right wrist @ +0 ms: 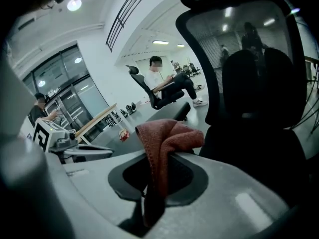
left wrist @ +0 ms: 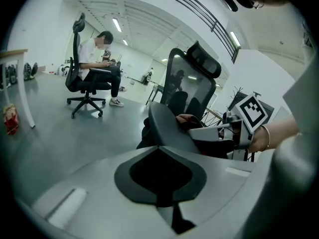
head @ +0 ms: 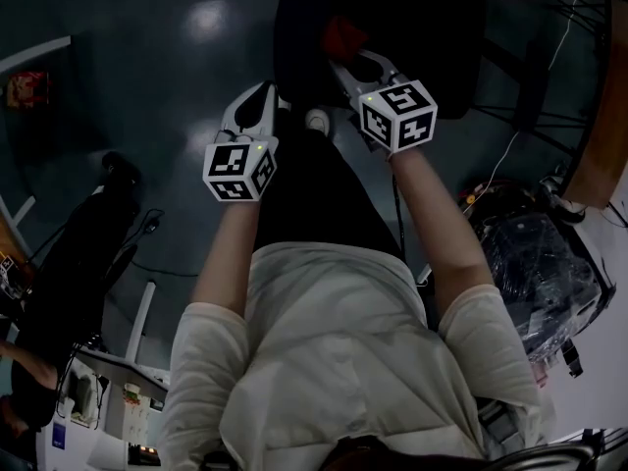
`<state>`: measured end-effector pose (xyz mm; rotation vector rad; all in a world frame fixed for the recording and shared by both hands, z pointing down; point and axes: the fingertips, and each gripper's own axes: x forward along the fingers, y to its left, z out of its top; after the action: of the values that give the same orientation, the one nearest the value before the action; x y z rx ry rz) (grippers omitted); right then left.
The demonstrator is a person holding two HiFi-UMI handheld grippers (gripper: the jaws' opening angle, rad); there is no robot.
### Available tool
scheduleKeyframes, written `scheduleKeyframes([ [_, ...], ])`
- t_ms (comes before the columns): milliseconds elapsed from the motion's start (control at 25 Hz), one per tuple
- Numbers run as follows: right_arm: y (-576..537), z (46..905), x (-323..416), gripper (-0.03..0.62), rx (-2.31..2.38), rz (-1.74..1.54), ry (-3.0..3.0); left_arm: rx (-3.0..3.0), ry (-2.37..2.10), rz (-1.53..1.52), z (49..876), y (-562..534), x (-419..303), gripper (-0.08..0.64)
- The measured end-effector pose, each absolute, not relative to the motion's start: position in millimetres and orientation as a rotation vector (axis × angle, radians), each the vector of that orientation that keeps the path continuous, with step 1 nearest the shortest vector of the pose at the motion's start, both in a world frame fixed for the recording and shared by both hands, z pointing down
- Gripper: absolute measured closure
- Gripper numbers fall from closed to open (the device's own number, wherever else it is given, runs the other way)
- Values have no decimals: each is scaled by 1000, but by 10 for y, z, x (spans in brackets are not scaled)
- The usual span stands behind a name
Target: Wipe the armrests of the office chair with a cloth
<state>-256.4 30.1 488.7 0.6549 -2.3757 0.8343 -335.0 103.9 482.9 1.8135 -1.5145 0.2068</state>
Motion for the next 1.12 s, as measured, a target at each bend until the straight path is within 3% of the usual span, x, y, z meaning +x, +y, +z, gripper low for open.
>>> scheduleKeyframes([
  [760,1465,4787,-2375,548,416,825,-2367,1835,-1506,184,4766,1244,-3174,555],
  [1120,56,4315,-2458,548,616,481,-2413,1774,-1547,169,4793,1101,-3428,546],
])
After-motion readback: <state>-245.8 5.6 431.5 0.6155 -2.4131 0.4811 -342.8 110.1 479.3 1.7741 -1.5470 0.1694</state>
